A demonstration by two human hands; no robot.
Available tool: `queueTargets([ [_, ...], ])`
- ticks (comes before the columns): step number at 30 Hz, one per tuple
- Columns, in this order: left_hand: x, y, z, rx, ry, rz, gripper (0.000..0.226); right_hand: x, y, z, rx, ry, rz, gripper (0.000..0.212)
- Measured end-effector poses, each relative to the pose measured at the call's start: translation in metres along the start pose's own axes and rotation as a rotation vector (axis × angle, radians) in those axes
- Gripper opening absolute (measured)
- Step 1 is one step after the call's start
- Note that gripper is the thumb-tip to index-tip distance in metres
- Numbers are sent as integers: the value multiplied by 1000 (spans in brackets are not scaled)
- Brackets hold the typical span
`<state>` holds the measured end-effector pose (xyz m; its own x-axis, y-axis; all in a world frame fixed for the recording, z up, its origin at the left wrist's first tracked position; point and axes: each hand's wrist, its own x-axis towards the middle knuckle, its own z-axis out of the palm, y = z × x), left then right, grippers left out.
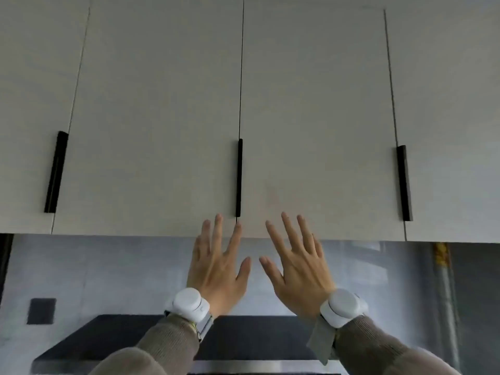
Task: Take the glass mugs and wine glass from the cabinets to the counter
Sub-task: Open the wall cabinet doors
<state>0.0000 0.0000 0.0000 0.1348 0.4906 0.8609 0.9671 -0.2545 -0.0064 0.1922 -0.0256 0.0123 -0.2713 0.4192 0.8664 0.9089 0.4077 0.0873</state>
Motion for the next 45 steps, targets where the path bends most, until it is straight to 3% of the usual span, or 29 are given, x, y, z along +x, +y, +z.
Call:
queueTargets([
  [7, 24, -26, 34, 100, -9, -44, 74, 67, -6, 45, 416, -81, 3, 76],
  [13, 23, -49, 41, 156, -44, -30, 72, 93, -29, 66, 522, -98, -50, 77],
  [22, 19, -48, 27, 42, -98, -52, 78, 101, -64, 32, 918, -157, 268, 76],
  [27, 16, -29, 16, -327, 6, -29, 67, 88, -71, -2, 906, -71, 329, 24],
  [32, 1, 18, -9, -707, 96, 3, 57, 65, -81, -54, 830, -32, 329, 62],
  [37, -19, 64, -25, -1059, 165, -41, 48, 39, -70, -104, 756, -7, 333, 45],
  [41, -34, 113, -36, -1213, 180, 89, 60, 14, -52, -152, 670, 113, 349, 25],
  [45, -39, 170, -51, -1393, 189, 205, 43, -11, -32, -193, 587, 296, 383, 22],
])
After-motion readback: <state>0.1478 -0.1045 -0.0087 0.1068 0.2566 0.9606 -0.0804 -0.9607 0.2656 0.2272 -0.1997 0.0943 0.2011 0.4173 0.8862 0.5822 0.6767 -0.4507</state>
